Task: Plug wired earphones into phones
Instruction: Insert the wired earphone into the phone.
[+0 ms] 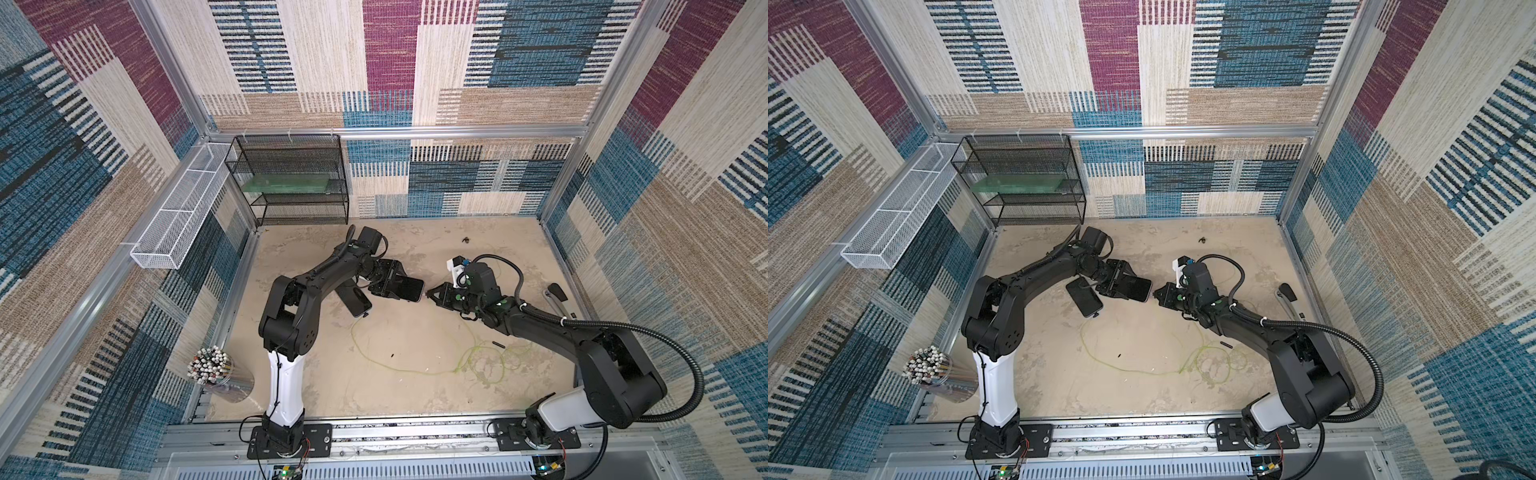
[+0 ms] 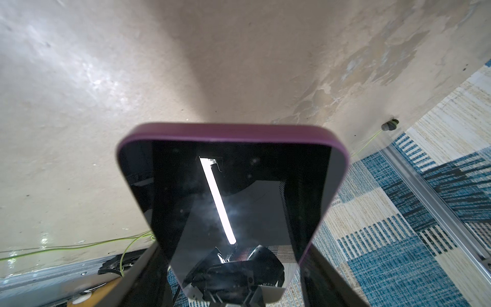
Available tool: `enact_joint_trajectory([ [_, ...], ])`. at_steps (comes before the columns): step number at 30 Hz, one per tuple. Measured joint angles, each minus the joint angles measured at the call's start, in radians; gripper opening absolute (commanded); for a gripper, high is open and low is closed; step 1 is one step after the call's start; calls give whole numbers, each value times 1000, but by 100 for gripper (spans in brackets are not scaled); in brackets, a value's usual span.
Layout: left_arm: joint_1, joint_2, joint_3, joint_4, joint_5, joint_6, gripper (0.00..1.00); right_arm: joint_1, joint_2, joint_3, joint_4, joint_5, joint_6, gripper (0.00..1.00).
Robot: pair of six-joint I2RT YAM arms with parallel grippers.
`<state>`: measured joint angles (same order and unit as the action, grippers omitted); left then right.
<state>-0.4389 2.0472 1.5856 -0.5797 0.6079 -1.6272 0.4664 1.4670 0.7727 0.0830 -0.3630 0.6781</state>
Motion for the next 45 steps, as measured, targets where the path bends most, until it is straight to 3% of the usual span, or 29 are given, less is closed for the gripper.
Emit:
enact_joint_trajectory([
  [28,-2,-7,-21,21,-11,-6,0,-1,45,11,6,20,21,0],
  [45,-6,-11,-47,75,-24,-28,0,31,38,-41,122,98,80,0],
])
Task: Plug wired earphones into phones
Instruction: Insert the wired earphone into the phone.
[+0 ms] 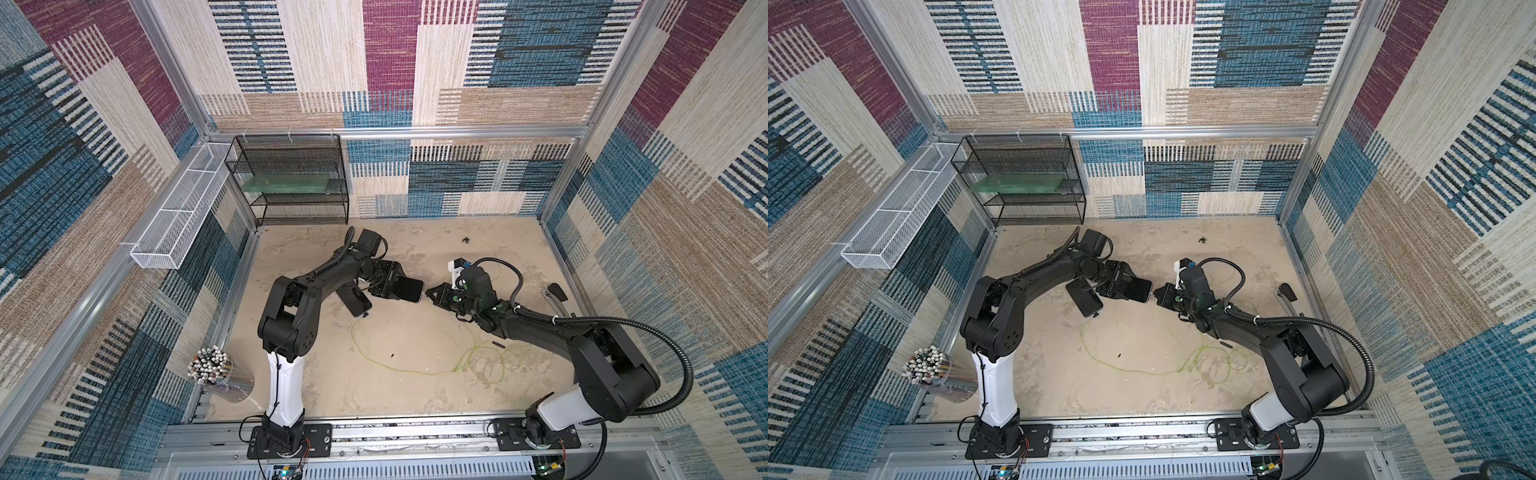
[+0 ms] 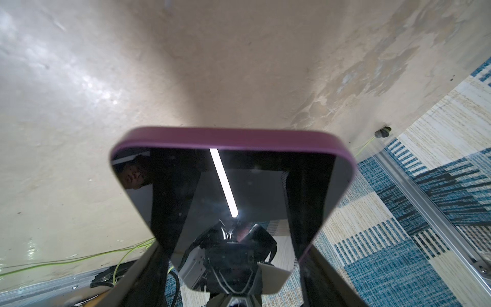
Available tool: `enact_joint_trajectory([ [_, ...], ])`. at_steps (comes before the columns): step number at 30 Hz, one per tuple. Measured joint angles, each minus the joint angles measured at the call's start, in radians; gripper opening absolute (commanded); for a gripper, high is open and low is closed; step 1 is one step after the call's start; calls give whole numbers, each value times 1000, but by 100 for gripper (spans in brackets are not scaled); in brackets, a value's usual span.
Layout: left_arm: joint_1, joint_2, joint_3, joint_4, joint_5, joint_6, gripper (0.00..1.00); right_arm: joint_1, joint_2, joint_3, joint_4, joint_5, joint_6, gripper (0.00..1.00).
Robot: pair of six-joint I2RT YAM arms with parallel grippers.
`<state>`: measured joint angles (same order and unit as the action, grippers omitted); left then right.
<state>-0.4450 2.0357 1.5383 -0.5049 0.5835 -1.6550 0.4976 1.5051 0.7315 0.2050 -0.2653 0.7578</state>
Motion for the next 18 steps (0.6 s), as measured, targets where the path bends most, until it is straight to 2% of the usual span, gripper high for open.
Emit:
enact_joint_trajectory([
  [7,0,1,3,2,-11,-5,0,26,9,11,4,53,-4,0],
  [18,-1,2,2,16,-56,-24,0,96,46,132,-138,203,-73,0],
])
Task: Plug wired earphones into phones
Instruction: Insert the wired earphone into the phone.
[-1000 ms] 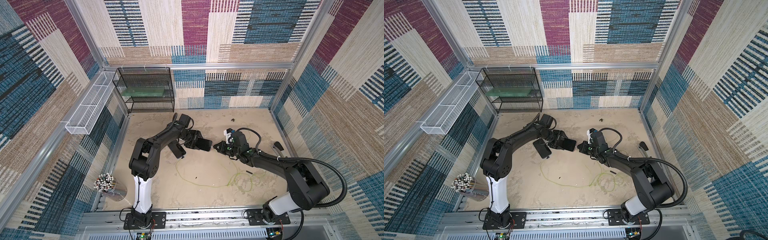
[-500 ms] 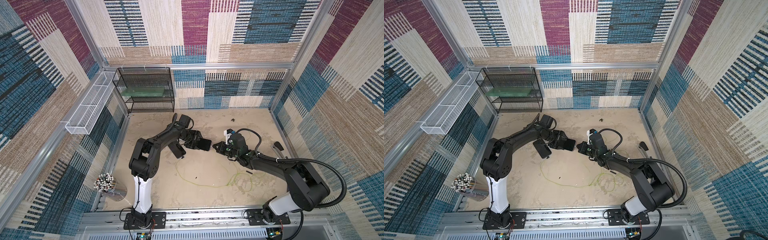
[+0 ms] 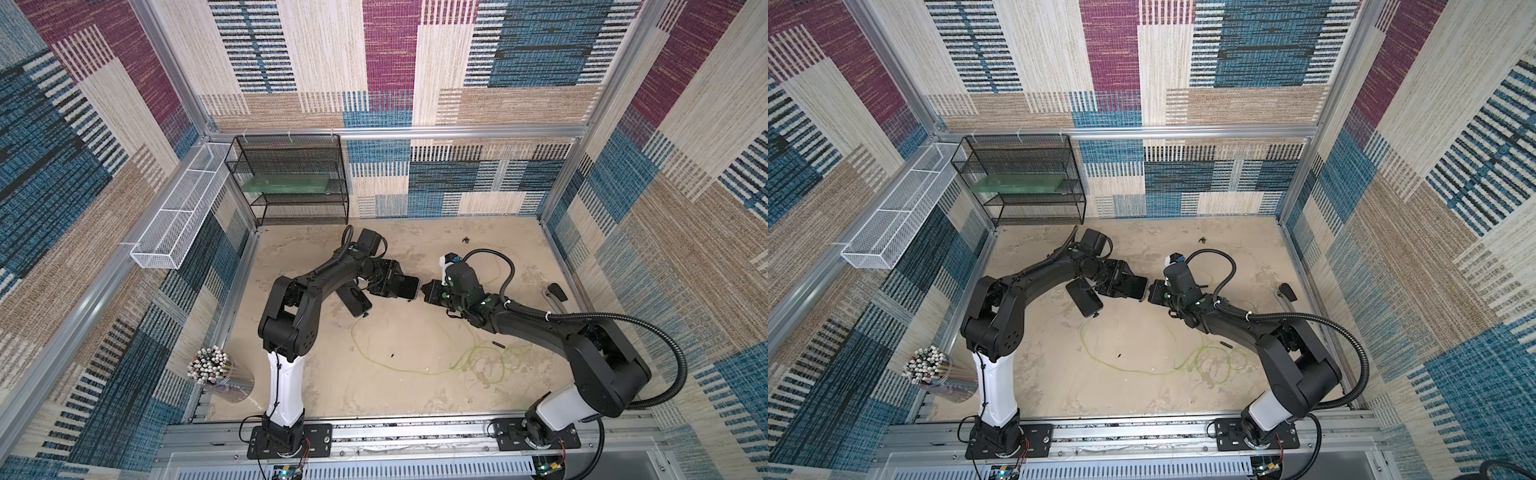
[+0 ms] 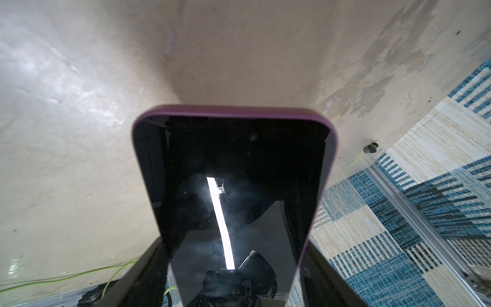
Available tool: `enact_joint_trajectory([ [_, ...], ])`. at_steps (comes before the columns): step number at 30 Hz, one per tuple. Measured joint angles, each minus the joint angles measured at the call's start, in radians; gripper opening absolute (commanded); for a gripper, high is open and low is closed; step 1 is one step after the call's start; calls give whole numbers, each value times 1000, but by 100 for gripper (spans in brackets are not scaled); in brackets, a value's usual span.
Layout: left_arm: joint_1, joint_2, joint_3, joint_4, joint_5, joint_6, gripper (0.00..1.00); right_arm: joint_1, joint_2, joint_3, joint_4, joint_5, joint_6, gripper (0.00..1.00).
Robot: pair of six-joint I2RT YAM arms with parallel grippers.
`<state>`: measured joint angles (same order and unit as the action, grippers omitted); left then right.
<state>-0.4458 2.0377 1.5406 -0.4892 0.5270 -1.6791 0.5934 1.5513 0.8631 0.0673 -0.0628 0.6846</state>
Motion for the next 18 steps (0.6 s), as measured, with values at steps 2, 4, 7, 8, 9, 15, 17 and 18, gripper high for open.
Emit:
enact_joint_trajectory([
  [2,0,0,0,4,0,-1,0,6,2,6,-15,24,-10,0],
  [4,-1,0,-2,7,0,-1,0,14,3,11,-29,48,-19,0],
  [7,-2,0,-13,24,3,-13,0,26,3,17,-40,79,-29,0],
  [8,-2,-1,-18,30,3,-19,0,28,3,17,-40,86,-31,0],
  [9,-3,-2,-24,39,3,-29,0,29,3,16,-42,95,-31,0],
  [15,-7,-3,-51,77,27,-80,0,32,-14,-9,-29,109,-27,0],
  [17,-7,-3,-51,84,29,-91,0,32,-14,-8,-23,112,-33,0],
  [18,-7,-3,-51,87,29,-97,0,32,-14,-8,-23,115,-40,0],
])
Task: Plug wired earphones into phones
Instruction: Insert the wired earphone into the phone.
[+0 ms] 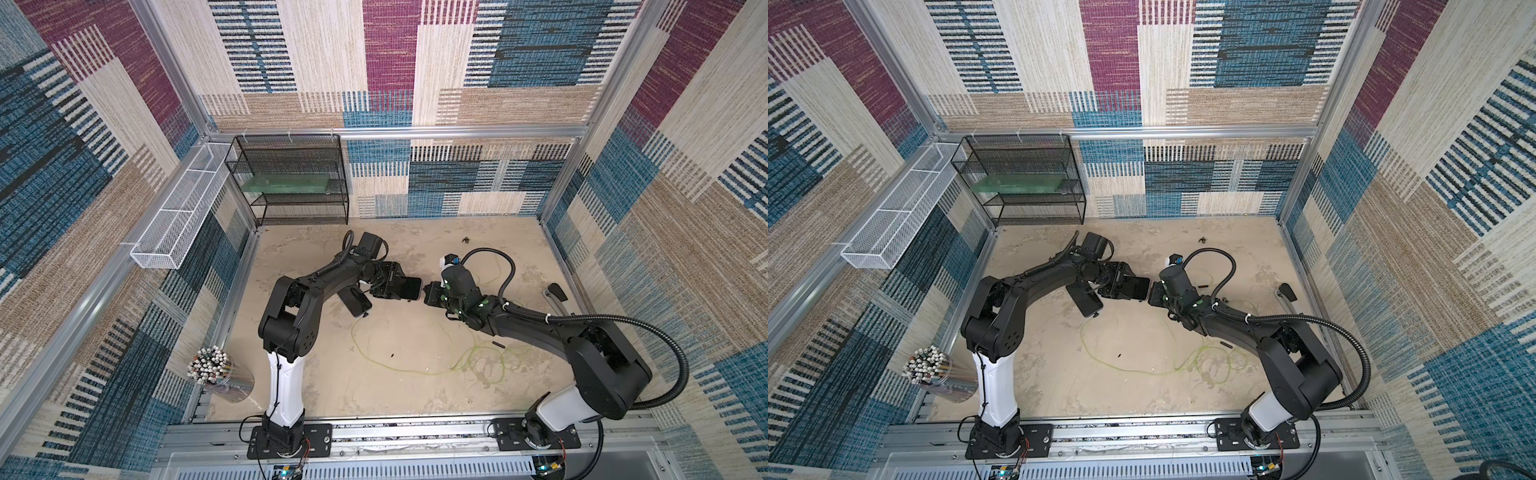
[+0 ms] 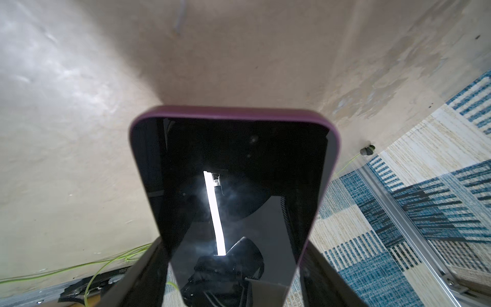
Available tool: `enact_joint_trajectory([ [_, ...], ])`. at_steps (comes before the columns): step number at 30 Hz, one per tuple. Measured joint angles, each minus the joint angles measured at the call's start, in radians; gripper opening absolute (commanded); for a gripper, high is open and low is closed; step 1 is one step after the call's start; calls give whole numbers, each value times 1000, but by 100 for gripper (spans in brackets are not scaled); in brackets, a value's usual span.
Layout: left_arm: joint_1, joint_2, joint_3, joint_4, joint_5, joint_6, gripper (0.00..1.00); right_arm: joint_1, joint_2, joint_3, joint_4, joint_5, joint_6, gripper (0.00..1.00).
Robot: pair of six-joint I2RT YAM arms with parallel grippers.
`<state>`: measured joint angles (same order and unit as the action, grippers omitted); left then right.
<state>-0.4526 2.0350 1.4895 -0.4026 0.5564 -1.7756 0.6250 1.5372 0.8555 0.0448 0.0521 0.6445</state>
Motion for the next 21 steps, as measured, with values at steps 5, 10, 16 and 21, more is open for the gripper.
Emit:
enact_joint_trajectory([
  [5,0,0,12,2,-2,-4,0,0,8,6,6,19,-58,0],
  [10,0,1,18,6,-2,-8,0,0,13,22,-6,29,-130,0],
  [16,0,2,17,6,-5,-9,0,-10,25,-14,56,10,-154,0],
  [21,0,1,14,1,-10,-11,0,-21,34,-60,145,-22,-116,0],
])
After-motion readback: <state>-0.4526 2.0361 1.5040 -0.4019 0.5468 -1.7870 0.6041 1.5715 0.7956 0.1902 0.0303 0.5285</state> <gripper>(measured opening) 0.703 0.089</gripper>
